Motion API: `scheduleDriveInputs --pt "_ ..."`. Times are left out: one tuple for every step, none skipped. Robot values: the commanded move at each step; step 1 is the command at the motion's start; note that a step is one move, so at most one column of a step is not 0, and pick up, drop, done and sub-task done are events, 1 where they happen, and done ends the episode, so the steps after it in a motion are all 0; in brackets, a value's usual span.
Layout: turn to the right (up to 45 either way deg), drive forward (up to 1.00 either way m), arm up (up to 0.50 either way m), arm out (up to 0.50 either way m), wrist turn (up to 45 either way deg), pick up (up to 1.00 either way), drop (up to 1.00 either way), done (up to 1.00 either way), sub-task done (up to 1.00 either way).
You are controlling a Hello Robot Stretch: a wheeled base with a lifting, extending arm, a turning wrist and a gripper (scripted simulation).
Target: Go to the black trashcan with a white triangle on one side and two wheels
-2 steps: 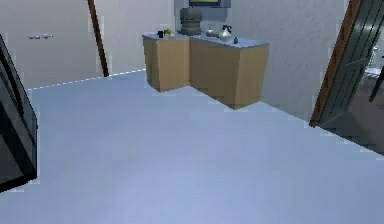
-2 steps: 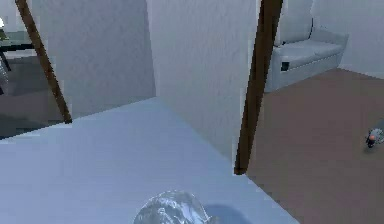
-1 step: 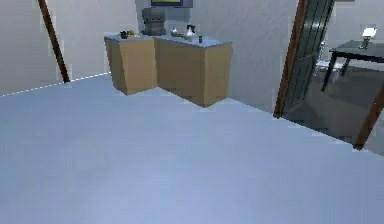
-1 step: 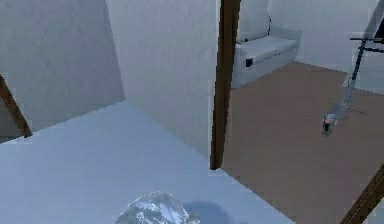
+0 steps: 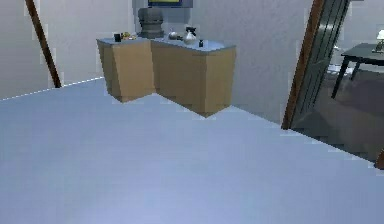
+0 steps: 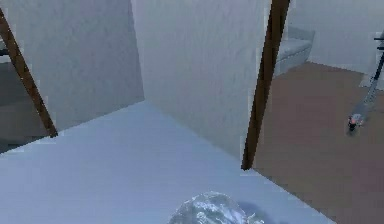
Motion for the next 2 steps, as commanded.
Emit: scheduleDriveInputs --pt "39.0 0.0 0.0 0.0 0.0 0.0 0.0 0.0 0.0" --pt "0.0 1.0 0.0 0.0 0.0 0.0 0.0 0.0 0.0"
